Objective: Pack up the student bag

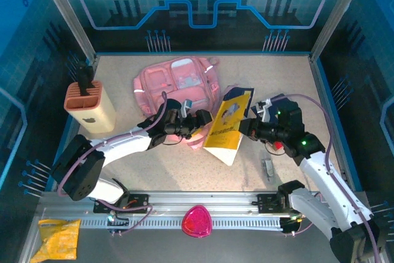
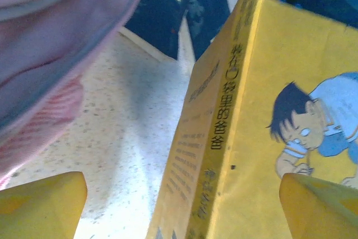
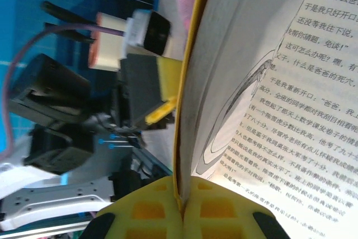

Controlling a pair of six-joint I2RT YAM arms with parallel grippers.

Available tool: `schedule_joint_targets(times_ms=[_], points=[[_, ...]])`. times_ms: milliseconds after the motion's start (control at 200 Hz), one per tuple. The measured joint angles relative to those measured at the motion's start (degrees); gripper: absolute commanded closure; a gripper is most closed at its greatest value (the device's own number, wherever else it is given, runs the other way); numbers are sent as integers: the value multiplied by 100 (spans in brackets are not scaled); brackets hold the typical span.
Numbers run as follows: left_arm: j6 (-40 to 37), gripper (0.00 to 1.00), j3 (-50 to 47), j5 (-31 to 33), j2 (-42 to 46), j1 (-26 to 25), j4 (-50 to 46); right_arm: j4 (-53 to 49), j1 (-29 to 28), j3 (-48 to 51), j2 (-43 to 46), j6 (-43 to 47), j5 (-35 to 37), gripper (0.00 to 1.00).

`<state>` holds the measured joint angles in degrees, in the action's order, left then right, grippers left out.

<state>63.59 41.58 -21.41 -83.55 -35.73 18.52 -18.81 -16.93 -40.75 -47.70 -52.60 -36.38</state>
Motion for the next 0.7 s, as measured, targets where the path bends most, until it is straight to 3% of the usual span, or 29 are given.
schedule_joint_targets(times_ms=[90,255,700], points=[[284,12,-125,-142,-90,0,527,363,-39,0,-149,-149,-101,100],[616,28,-192,-282,-96,0,1143,643,-52,76,-343,-186,-138,100],[470,66,-280,-24,334,74,658,640,90,417,-363,-94,-140,100]])
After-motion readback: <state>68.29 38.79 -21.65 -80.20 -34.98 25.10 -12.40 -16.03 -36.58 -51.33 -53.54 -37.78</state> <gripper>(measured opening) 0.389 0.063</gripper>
